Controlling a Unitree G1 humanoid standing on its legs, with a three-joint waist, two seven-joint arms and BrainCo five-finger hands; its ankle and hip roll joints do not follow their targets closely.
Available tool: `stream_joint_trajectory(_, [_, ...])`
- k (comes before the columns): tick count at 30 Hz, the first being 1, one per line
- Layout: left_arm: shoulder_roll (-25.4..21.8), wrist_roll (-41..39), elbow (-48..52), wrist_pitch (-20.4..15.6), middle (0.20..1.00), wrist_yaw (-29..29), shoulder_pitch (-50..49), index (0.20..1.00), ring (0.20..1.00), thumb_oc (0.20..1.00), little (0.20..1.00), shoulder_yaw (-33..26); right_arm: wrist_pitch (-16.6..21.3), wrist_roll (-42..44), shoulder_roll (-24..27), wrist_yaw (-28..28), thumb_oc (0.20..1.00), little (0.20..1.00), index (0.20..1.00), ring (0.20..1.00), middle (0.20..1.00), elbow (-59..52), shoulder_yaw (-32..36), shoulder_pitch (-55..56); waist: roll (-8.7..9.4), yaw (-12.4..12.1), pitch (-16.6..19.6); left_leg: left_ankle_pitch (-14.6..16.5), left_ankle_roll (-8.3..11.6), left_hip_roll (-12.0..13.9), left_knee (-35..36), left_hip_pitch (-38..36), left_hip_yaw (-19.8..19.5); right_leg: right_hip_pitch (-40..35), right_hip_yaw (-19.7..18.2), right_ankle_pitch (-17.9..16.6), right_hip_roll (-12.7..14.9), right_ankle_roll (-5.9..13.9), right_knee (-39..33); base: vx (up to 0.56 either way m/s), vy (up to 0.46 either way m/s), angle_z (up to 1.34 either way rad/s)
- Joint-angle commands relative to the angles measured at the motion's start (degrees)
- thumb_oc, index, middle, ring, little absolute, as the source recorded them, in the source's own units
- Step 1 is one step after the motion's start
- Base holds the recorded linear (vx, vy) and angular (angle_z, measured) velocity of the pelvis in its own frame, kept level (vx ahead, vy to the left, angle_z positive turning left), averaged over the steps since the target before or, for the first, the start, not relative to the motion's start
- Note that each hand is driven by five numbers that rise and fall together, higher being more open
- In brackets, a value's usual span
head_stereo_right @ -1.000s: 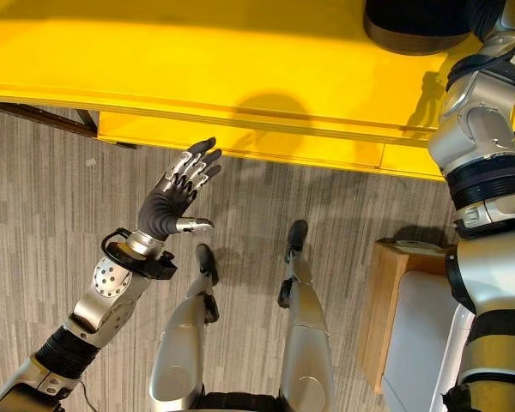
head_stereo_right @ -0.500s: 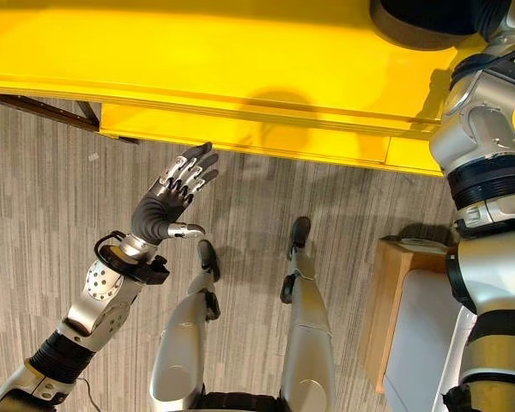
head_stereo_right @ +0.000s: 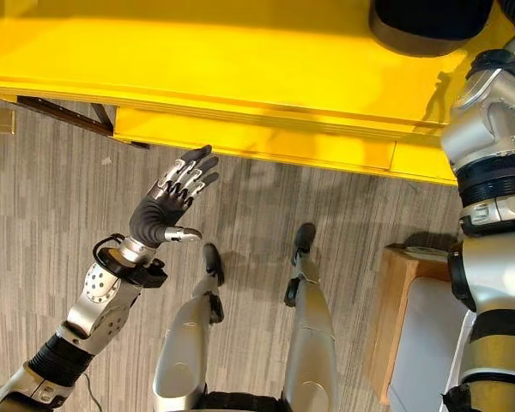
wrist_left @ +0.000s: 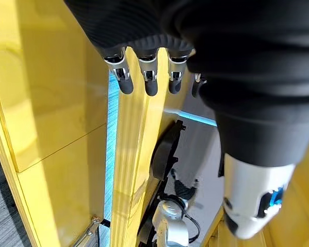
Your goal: Move parts from the plastic box to the shelf.
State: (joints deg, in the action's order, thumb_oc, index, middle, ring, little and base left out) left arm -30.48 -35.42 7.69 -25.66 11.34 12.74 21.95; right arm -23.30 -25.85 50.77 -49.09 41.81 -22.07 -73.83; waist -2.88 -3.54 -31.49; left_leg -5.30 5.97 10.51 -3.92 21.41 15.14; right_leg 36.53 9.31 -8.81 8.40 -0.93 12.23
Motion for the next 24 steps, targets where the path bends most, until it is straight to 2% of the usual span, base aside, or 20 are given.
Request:
stream_joint_trajectory(1, [-1.17,-0.97,3.94,-4.21,1.000,2.10,-3.07,1.000,1.000,1.000,1.000,0.87,5.16,3.04,3.28,-5.14,1.000,1.000,1.000,1.000,1.000,-5.20,-0.20,-0.54,-1.28,-0.22,1.70,-1.49,0.56,2.85,0.05,1.55,-5.73,-3.51,0.79,12.41,-2.40,1.56,9.20,0.00,0.000,0.00])
stream_joint_trajectory(7, [-1.06,-1.30,3.54,-5.29,1.000,2.51,-3.52,1.000,1.000,1.000,1.000,1.03,10.09,6.05,1.97,-7.02,1.000,1.000,1.000,1.000,1.000,-12.53,3.85,1.07,-1.60,0.25,1.70,-1.06,0.42,2.57,0.73,-1.41,-5.47,-6.28,0.22,12.23,-2.46,1.68,7.75,0.00,0.047,-0.01])
stream_joint_trajectory(10, [-1.15,-1.62,3.47,-5.77,1.000,2.29,-3.92,1.000,1.000,1.000,1.000,0.86,12.05,8.28,1.45,-4.86,1.000,1.000,1.000,1.000,1.000,-17.64,6.13,2.75,-1.56,0.72,1.70,-0.64,0.41,2.41,0.83,-3.31,-5.37,-8.27,-0.17,12.19,-2.45,1.77,6.84,0.00,0.076,-0.01])
stream_joint_trajectory(14, [-0.29,-1.50,3.04,-6.56,1.000,3.14,-5.01,1.000,1.000,1.000,1.000,-0.22,16.40,8.52,-0.59,1.03,1.000,1.000,1.000,1.000,1.000,-26.76,10.62,10.20,-1.20,1.66,1.70,-0.30,0.29,2.41,1.25,-6.04,-4.78,-11.12,-0.72,11.55,-2.30,2.09,5.23,0.02,0.082,-0.01])
stream_joint_trajectory(16, [0.23,-1.26,3.34,-6.62,1.000,3.17,-6.03,1.000,1.000,1.000,1.000,-0.93,18.87,6.52,-2.05,5.97,1.000,1.000,1.000,1.000,1.000,-32.05,13.68,17.73,-0.96,2.58,1.70,-0.04,0.17,2.41,1.59,-7.45,-4.41,-12.73,-1.04,11.24,-2.18,2.46,4.20,0.05,0.083,0.01])
stream_joint_trajectory(21, [1.78,0.83,3.90,-7.35,1.000,1.38,-8.95,1.000,1.000,1.000,1.000,-1.93,23.53,0.58,-7.06,12.85,1.000,1.000,1.000,1.000,1.000,-43.17,15.89,35.87,-0.11,5.25,2.80,0.32,-0.14,2.49,3.23,-10.57,-2.50,-15.18,-2.44,10.06,-2.09,3.21,1.30,0.05,0.112,-0.04])
stream_joint_trajectory(24, [3.55,2.04,4.59,-4.04,1.000,-2.06,-6.66,1.000,1.000,1.000,1.000,-2.93,25.59,-0.49,-8.14,15.22,1.000,1.000,1.000,1.000,1.000,-46.26,13.56,41.62,0.23,6.97,3.28,0.65,-0.77,2.17,3.68,-11.68,-1.03,-15.71,-3.30,9.60,-1.82,3.87,0.55,0.03,0.135,-0.20])
